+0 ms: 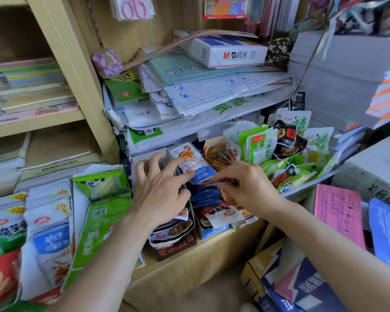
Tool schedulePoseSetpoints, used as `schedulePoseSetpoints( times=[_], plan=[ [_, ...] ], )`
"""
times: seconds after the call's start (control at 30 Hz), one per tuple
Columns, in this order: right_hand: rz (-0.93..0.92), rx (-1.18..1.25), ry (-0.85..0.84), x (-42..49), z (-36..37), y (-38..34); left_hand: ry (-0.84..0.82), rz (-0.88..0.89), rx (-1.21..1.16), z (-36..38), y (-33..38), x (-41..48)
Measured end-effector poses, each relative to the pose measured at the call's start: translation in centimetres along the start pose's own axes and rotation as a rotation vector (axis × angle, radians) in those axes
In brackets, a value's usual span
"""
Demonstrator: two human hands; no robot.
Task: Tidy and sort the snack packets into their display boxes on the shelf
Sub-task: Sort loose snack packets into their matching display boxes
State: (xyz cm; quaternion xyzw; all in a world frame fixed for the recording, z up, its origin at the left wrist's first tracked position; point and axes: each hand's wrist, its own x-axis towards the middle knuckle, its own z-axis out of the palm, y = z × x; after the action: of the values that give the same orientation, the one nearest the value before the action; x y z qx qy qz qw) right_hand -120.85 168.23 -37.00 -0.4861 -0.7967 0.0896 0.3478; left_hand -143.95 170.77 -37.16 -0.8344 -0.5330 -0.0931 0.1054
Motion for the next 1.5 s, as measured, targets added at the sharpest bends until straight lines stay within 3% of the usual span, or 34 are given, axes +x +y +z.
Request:
schedulePoseSetpoints(
  times=[0.07,0.2,0.3,0.47,0.67,0.9,1.07,1.2,1.27,1.33,1.5],
  plan=[
    [0.012,0.063,0.065,-0.1,-0.7,0.0,-0.007,-0.019,0.009,0.0,0.2,0.1],
    [0.282,0.289,0.220,0.0,-2.4,0.8,-0.003,-0.041,0.019,-0.1,0.4,0.1],
    [0.362,0.289,0.288,-0.1,-2.9,1.7,-0.023,-0.033,0.026,0.0,0.5,0.1],
    [0.449,0.274,0.319,-0.4,-3.2,2.7,-0.063,-0.020,0.053,-0.2,0.5,0.1],
    [0.408,0.355,0.450,-0.5,-3.8,2.3,-0.083,0.056,0.059,-0.1,1.1,0.2],
    [0.435,0.531,0.251,-1.5,-5.0,3.0,-0.158,0.000,-0.124,-1.3,0.9,0.2],
    [0.421,0.476,0.219,-1.9,-5.6,3.3,0.115,-0.073,-0.268,-3.4,0.2,3.7],
    [0.428,0.376,0.263,-2.0,-5.6,3.9,-0.255,-0.063,0.028,-3.5,0.7,7.1],
    [0.419,0.352,0.299,-2.1,-5.7,4.2,-0.347,-0.058,0.083,-3.3,1.2,8.0],
    [0.377,0.358,0.334,-2.1,-5.9,4.0,-0.258,-0.077,0.059,-3.5,1.7,8.3],
    [0.379,0.379,0.384,-2.2,-6.3,3.8,0.231,-0.166,-0.312,-5.2,1.9,7.7]
  ],
)
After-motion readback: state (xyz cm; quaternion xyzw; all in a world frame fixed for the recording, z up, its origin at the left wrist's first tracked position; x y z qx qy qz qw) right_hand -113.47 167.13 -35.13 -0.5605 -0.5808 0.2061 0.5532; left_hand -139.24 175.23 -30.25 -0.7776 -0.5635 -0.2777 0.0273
